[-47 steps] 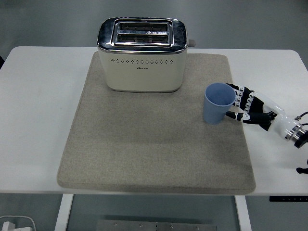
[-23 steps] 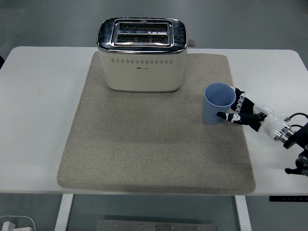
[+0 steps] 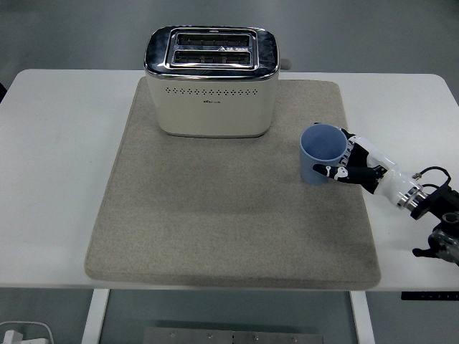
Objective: Put the water cup in front of the bread machine
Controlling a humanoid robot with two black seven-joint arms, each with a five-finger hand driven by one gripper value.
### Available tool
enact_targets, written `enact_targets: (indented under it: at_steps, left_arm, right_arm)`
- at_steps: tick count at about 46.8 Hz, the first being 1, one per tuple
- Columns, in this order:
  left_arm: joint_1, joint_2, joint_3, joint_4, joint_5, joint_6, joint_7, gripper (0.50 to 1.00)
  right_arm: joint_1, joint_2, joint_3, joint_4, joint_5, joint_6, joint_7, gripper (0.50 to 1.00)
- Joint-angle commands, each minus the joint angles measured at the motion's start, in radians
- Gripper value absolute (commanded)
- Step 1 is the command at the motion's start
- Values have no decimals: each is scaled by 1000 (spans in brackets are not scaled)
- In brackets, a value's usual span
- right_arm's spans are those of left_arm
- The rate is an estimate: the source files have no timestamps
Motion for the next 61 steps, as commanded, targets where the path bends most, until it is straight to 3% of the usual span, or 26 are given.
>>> enact_targets:
  at_steps: [1, 15, 21, 38, 44, 61]
  left_arm:
    - [0, 0, 0, 2, 0, 0, 0, 1000]
    - [2, 0, 0, 0, 0, 0, 0, 1000]
    - [2, 0, 0, 2, 0, 0, 0, 1000]
    - [2, 0, 0, 3, 0, 0, 0, 1000]
    - [2, 0, 0, 3, 0, 0, 0, 1000]
    - [0, 0, 3, -6, 0, 0, 0, 1000]
  right_arm:
    - [0, 1, 0, 0, 1, -4, 0, 926]
    - [2, 17, 0, -3, 1, -25, 9, 919]
    - [3, 23, 0, -17, 1, -29, 23, 895]
    - [2, 23, -3, -15, -1, -25, 41, 687]
    - [0, 24, -4, -15, -13, -27, 57, 642]
    - [-11, 47, -4, 51, -15, -42, 60, 662]
